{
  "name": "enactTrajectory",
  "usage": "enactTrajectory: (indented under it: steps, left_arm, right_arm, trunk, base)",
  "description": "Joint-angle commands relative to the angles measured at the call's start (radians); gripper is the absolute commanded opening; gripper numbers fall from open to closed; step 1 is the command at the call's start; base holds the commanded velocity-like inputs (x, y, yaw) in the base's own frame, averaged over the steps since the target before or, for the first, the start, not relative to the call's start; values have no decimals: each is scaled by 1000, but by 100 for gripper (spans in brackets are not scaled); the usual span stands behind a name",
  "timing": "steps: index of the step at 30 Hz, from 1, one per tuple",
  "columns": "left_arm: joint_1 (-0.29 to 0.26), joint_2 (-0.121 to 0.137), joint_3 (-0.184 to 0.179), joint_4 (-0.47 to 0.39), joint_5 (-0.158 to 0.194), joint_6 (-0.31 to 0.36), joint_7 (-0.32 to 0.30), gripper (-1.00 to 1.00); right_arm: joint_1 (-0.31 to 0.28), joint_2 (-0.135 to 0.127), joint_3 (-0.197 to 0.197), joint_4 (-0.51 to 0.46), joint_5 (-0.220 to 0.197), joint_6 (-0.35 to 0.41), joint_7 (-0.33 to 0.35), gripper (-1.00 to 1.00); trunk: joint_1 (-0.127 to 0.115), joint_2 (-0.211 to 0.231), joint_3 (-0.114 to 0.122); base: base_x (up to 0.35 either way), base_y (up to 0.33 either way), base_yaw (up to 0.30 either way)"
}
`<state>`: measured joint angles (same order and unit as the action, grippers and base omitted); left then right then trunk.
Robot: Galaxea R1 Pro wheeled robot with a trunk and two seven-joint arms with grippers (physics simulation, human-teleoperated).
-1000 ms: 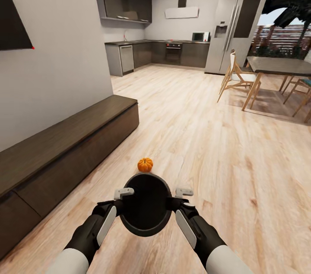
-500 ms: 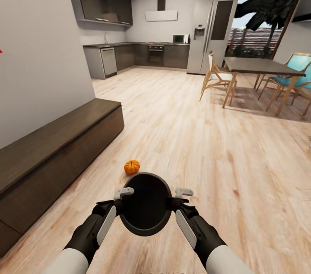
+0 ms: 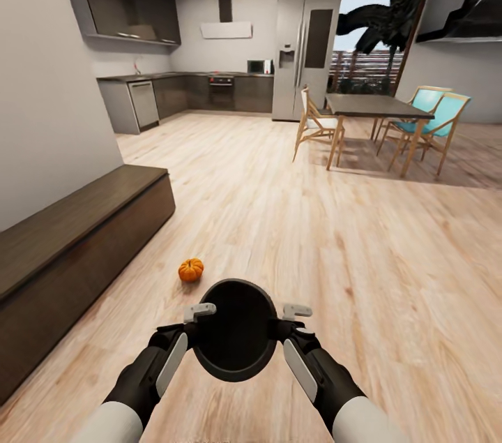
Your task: Place each of the two pumpkins and all three candles from the living room inside a cabinet in the living room (use any cabinet), then make sure every cabinet is closed, and position the cauldron so it is next to a table in the living room.
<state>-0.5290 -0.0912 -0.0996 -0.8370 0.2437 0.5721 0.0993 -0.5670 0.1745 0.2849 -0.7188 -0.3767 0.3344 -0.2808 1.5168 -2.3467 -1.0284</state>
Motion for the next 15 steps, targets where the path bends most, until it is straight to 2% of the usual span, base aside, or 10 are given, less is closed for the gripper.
enactTrajectory:
  steps: [1, 10, 15]
  left_arm:
    - [-1, 1, -2, -7, 16, 3, 10, -100]
    - [-1, 2, 3, -7, 16, 1, 10, -100]
    - [-1, 2, 4, -7, 17, 2, 10, -100]
  right_arm:
    - [-1, 0, 2, -1, -4, 5, -11, -100]
    - [-1, 0, 2, -1, -4, 5, -11, -100]
    - [-1, 0, 2, -1, -4, 5, -11, -100]
  trunk:
    - [-1, -1, 0]
    - [-1, -1, 8]
    - [-1, -1, 12]
  base:
    - [-128, 0, -254]
    - [-100, 0, -254]
    - [-11, 0, -254]
